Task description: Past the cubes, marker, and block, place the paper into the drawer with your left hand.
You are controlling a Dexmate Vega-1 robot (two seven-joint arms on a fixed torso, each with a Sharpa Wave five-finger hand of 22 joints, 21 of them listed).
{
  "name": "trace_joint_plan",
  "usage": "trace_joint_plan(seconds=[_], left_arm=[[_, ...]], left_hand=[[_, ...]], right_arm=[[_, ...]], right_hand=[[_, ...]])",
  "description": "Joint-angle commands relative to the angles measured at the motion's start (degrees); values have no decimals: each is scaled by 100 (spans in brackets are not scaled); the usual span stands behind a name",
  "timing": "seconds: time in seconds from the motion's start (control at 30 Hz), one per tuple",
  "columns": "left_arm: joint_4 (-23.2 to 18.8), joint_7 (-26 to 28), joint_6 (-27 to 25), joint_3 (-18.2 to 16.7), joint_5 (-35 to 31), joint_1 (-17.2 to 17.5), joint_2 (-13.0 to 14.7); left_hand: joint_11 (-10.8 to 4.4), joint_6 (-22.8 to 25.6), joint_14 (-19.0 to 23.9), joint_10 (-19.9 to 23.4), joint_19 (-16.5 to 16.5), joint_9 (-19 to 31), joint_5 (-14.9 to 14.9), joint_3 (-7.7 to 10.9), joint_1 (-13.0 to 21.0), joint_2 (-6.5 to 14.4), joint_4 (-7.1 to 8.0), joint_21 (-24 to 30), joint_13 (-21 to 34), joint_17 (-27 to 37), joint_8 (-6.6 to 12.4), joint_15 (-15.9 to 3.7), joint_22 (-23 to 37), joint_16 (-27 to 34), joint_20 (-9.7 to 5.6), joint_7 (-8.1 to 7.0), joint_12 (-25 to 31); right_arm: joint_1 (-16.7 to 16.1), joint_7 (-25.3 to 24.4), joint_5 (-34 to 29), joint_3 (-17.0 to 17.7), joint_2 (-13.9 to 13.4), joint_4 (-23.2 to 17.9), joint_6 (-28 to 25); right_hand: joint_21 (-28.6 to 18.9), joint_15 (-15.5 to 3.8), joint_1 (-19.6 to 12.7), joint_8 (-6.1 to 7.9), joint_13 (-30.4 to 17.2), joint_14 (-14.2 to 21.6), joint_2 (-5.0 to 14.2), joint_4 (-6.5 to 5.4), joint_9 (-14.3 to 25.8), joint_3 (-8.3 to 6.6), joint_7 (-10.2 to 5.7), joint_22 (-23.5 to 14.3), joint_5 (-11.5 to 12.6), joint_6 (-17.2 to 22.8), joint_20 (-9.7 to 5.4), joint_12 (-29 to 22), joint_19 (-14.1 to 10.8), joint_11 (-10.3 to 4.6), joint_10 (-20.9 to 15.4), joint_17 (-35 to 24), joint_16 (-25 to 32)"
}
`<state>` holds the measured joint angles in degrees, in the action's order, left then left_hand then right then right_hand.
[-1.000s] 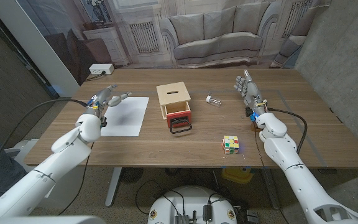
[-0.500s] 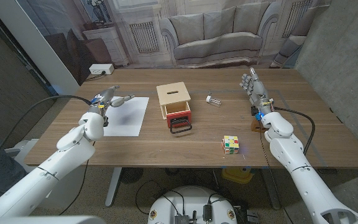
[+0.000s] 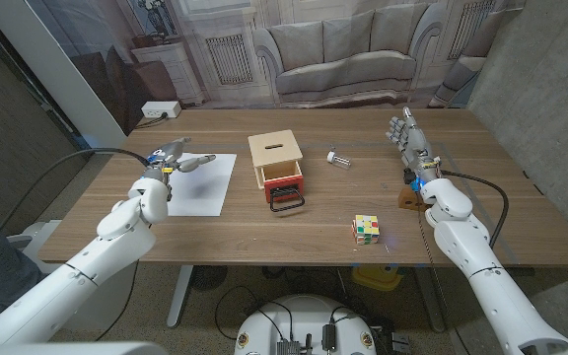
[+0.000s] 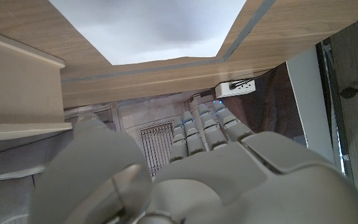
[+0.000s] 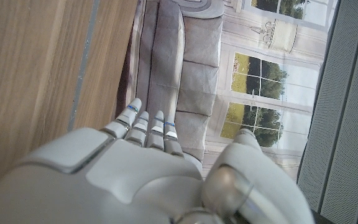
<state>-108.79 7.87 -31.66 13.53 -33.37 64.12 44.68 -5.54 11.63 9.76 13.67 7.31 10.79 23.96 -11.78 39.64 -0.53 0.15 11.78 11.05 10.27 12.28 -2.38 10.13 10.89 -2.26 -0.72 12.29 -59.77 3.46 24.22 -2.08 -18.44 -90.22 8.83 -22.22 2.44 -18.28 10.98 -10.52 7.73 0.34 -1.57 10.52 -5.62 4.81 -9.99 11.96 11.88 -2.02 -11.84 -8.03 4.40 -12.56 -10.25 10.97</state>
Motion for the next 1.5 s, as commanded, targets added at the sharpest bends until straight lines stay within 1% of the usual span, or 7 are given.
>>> trace_joint_plan(seconds=[0.03, 0.2, 0.23, 0.6, 0.77, 1.1, 1.5], left_arm=[[43, -268, -330, 252, -488, -133, 56], [58, -407, -474, 371, -712, -195, 88], [66, -420, -484, 388, -745, -206, 89], [112, -641, -625, 520, -1030, -324, 90], [119, -665, -588, 518, -1093, -325, 114], [206, -665, -610, 515, -1153, -342, 23], [314, -688, -610, 569, -1228, -382, -43]], left_hand=[[-60, 79, 66, 59, 73, 15, 26, -41, 72, -16, -26, 16, 21, 21, 35, -254, 19, 37, -62, -37, 28], [-155, 305, 276, 234, 257, 15, 52, -96, 167, -70, -73, 65, 21, 21, 90, -329, 16, 88, -32, -170, 64], [-226, 354, 306, 306, 278, 15, 59, -110, 196, -83, -87, 64, 21, 21, 98, -337, 15, 89, -20, -200, 81], [-248, 471, 405, 399, 397, 15, 73, -148, 276, -120, -125, 85, 20, 21, 113, -354, 14, 97, 58, -264, 85], [-314, 546, 474, 475, 518, 13, 71, -200, 310, -190, -151, 110, 19, 20, 119, -403, 11, 101, 64, -321, 90], [-337, 464, 451, 442, 941, 13, 69, -337, 371, -324, -191, 191, 19, 28, 25, -426, 0, 48, 603, -459, 18], [-339, 389, 427, 392, 1143, 17, 74, -382, 401, -328, -195, 211, 23, 35, -25, -432, -8, 31, 786, -457, -20]], right_arm=[[-149, -138, 3, 32, -49, -197, -35], [-190, -185, 9, 38, -56, -255, -51], [-192, -187, 12, 37, -57, -258, -52], [-171, -207, 9, 11, -59, -249, -55], [-158, -200, 8, -4, -51, -231, -44], [-155, -197, 14, -21, -37, -206, -58], [-184, -223, 9, -11, -57, -276, -100]], right_hand=[[7, -35, -13, 17, -15, 15, 8, 5, 19, 7, -20, -24, -30, 49, -98, -35, -33, -21, -20, -32, -4], [17, -26, -9, 16, -15, 19, 8, 5, 19, 12, -18, -24, -31, 48, -95, -32, -35, -18, -13, -32, -3], [19, -30, -9, 16, -15, 20, 8, 5, 19, 12, -16, -24, -31, 47, -93, -32, -34, -19, -12, -32, -3], [41, -30, -3, 14, -15, 16, 13, 4, 19, 19, -22, -25, -32, 45, -87, -28, -36, -15, -1, -32, -5], [50, -25, -3, 15, -15, 19, 16, 5, 19, 21, -20, -25, -32, 48, -87, -28, -40, -14, -2, -32, -4], [67, -20, -1, 15, -15, 18, 16, 6, 19, 27, -23, -26, -33, 49, -75, -29, -40, -7, -4, -32, -6], [94, -14, -4, 11, -15, 14, 21, 11, 20, 32, -27, -27, -32, 41, -63, -28, -42, -1, -2, -31, -8]])
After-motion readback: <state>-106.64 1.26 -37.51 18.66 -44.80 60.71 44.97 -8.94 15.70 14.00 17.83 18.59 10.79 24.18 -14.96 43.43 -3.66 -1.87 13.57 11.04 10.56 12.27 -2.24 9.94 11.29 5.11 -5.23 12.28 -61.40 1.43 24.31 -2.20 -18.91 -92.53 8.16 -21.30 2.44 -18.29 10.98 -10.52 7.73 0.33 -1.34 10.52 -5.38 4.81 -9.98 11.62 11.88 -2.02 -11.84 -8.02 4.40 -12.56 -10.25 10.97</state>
